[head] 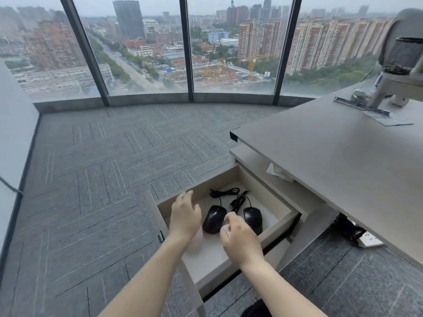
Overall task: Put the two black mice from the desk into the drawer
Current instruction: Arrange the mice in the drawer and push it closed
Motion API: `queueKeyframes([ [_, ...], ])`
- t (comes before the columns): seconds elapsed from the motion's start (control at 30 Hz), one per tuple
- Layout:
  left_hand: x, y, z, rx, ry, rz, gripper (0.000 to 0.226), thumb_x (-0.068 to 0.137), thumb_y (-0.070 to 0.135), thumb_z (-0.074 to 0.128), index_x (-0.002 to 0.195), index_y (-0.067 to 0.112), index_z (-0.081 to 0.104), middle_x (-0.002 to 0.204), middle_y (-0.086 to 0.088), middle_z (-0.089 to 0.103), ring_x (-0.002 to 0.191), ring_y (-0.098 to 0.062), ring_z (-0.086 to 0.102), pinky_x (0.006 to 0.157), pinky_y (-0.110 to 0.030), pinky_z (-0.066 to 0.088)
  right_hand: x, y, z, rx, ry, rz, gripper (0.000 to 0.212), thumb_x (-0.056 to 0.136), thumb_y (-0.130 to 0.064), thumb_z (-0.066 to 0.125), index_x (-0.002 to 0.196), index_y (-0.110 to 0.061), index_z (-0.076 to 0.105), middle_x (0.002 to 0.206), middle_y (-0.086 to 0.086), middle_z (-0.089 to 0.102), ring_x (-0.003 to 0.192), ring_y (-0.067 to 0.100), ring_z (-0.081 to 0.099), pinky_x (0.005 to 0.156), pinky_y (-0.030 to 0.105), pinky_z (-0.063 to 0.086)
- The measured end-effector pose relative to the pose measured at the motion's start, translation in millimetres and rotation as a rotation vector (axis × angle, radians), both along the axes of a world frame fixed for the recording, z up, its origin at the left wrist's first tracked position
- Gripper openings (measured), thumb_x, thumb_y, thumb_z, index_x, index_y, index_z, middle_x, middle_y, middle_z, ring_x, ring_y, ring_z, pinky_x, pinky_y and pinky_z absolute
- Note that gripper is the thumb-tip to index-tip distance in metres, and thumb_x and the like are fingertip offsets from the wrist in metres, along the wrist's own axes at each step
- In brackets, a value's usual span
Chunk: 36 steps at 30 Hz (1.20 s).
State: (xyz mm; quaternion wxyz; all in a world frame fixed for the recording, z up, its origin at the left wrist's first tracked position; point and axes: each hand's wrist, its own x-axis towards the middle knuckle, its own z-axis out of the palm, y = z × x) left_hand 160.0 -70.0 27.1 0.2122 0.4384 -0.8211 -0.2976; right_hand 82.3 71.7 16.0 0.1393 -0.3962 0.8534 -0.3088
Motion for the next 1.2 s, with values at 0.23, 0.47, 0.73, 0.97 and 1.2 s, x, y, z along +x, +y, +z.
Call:
queueKeyframes([
  [0.23,86,14,4,0.260,0.268,0.382,0.043,0.092,0.021,0.046,0.134,0.011,0.048,0.136,-0.010,0.053,0.121,-0.026,0.052,0.094,-0.039,0.044,55,76,-11,-0.210,-0.084,0.113,0.013,0.091,-0.035,0.056,0.084,-0.024,0.054,0.074,-0.008,0.060,0.070,0.011,0.059,0.062,0.025,0.051],
  [0.47,115,56,-28,0.834,0.561,0.395,0.037,0.098,0.020,0.037,0.130,0.009,0.053,0.111,-0.009,0.060,0.095,-0.021,0.057,0.081,-0.035,0.046,107,100,-26,-0.057,-0.121,0.203,0.076,0.064,-0.088,0.044,0.106,-0.026,0.054,0.102,-0.013,0.060,0.094,0.007,0.057,0.081,0.025,0.050],
  [0.73,94,74,-33,0.955,0.712,0.278,0.034,0.097,0.016,0.033,0.103,0.021,0.066,0.111,-0.008,0.067,0.103,-0.022,0.060,0.095,-0.038,0.048,112,80,-29,-0.050,-0.077,0.024,0.023,0.085,-0.049,0.060,0.083,-0.029,0.049,0.084,-0.010,0.066,0.073,0.008,0.061,0.066,0.029,0.052],
  [0.97,22,81,-38,1.032,0.700,0.140,0.046,0.099,0.019,0.030,0.140,0.022,0.048,0.136,0.001,0.057,0.128,-0.017,0.050,0.095,-0.034,0.047,50,94,-33,-0.108,-0.115,-0.203,0.025,0.084,-0.044,0.065,0.089,-0.024,0.050,0.079,-0.011,0.063,0.069,0.008,0.059,0.057,0.028,0.048],
  [1.2,-70,99,-23,1.092,0.703,0.026,0.038,0.099,0.010,0.028,0.127,0.025,0.049,0.123,0.001,0.056,0.117,-0.015,0.047,0.096,-0.039,0.046,-28,104,-36,-0.147,-0.289,-0.548,0.056,0.080,-0.053,0.069,0.119,-0.019,0.047,0.105,0.004,0.064,0.087,0.024,0.061,0.065,0.035,0.047],
])
